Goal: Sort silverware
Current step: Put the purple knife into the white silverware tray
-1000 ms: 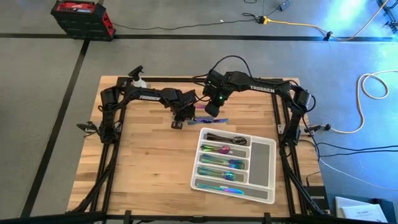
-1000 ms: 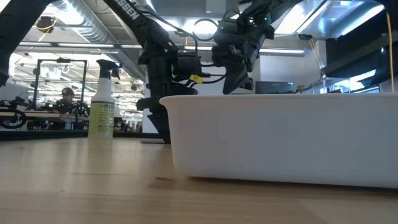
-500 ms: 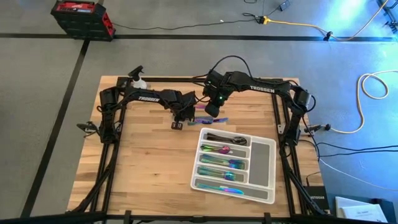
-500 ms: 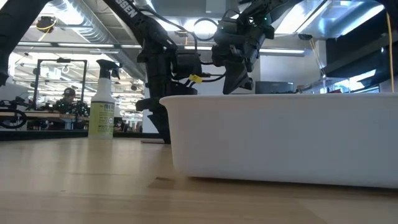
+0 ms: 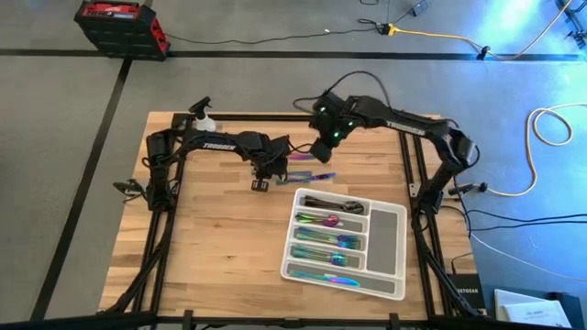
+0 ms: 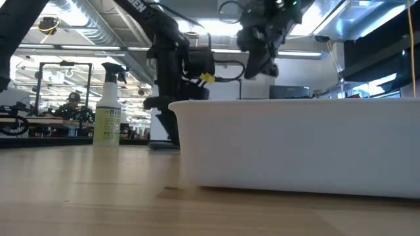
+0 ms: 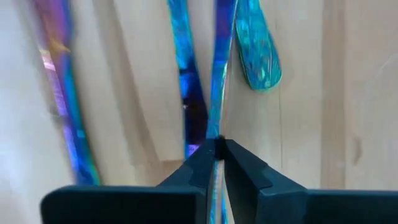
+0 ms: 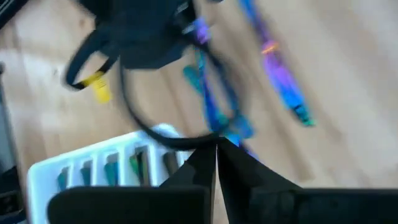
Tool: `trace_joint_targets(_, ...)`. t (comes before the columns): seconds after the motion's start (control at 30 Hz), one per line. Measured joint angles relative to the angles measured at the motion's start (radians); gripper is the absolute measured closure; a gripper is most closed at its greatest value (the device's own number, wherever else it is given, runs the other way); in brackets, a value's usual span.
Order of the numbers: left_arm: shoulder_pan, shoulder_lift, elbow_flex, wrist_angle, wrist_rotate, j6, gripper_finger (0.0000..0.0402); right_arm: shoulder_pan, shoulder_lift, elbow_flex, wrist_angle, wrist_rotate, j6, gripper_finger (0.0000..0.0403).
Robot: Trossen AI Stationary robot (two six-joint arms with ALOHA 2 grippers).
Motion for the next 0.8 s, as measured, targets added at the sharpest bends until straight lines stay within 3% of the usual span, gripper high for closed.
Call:
trace_joint_targets(0.4,-0.006,-0.039,0.030,-0.080,-0.004,-0.088,0.0384,-0.161,-0.189,0.001,-0.036,0.035,0.004,0.0403)
trace_joint_targets(0.63,0.000,-0.024,-0.006,0.007,0.005,-0.123,0.0369,-0.142,-0.132,0.001,-0.002,-0.069,-0.072,0.0403)
trace_joint_targets(0.8,0.003,-0.024,-0.083,0.050,0.011,-0.154,0.0331,-0.083,-0.049,-0.030,0.052,-0.027,-0.111,0.0403)
